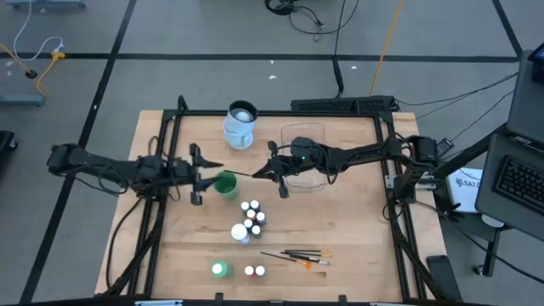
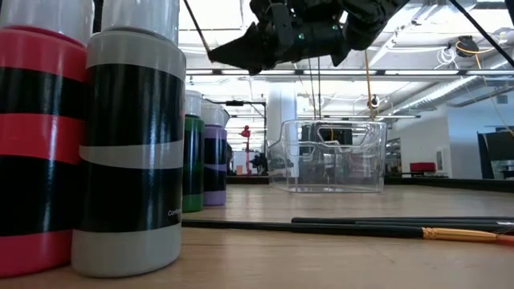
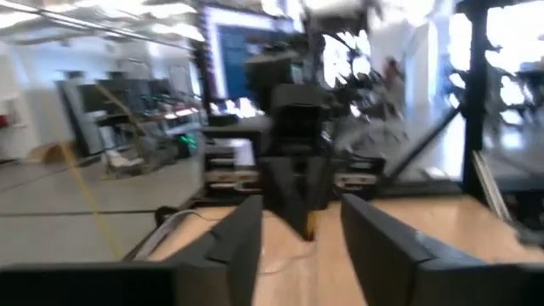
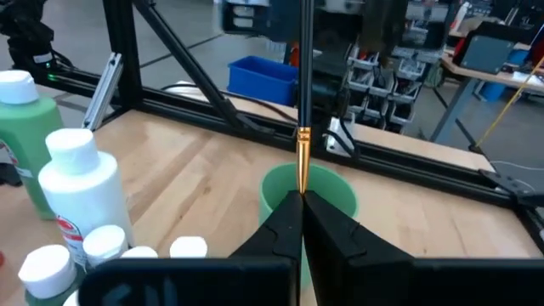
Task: Pick & Place Paint Supplies
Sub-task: Put the gold paintbrush into the green cup
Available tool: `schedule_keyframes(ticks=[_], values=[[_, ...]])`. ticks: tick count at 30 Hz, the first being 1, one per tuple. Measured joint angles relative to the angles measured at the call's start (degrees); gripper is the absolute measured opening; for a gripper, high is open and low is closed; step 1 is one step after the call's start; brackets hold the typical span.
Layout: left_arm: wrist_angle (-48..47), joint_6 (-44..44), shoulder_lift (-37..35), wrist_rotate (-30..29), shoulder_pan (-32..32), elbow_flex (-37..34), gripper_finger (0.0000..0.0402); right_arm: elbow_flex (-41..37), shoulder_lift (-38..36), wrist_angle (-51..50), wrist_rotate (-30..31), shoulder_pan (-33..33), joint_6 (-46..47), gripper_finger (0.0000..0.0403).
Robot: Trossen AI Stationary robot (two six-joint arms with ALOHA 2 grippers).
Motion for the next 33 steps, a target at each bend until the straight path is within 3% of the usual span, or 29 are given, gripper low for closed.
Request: schedule_keyframes(ticks=[6, 10, 13, 22, 33], values=[[0.43, 2.73, 9.63, 3.55, 0.02, 7.5, 0.0238, 0.0, -0.07, 0.86, -1.0, -0.09, 0.82, 0.0], [0.05, 3.54, 13.04, 9.56, -0.18, 10.98, 0.0242, 0.0, 0.03, 0.59, -0.9, -0.09, 0.6, 0.0], [0.35, 3.84, 13.94, 10.85, -0.5, 12.85, 0.0234, 0.0, -0.05, 0.52, -0.94, -0.32, 0.6, 0.0], [2.05, 4.19, 13.91, 10.59, -0.68, 13.23, 0.0185, 0.0, -0.03, -0.36, -0.78, -0.38, 0.12, 0.0], [1.38, 3.91, 13.87, 7.67, -0.7, 13.23, 0.0063, -0.02, -0.03, -0.35, -0.55, -0.4, 0.12, 0.0]])
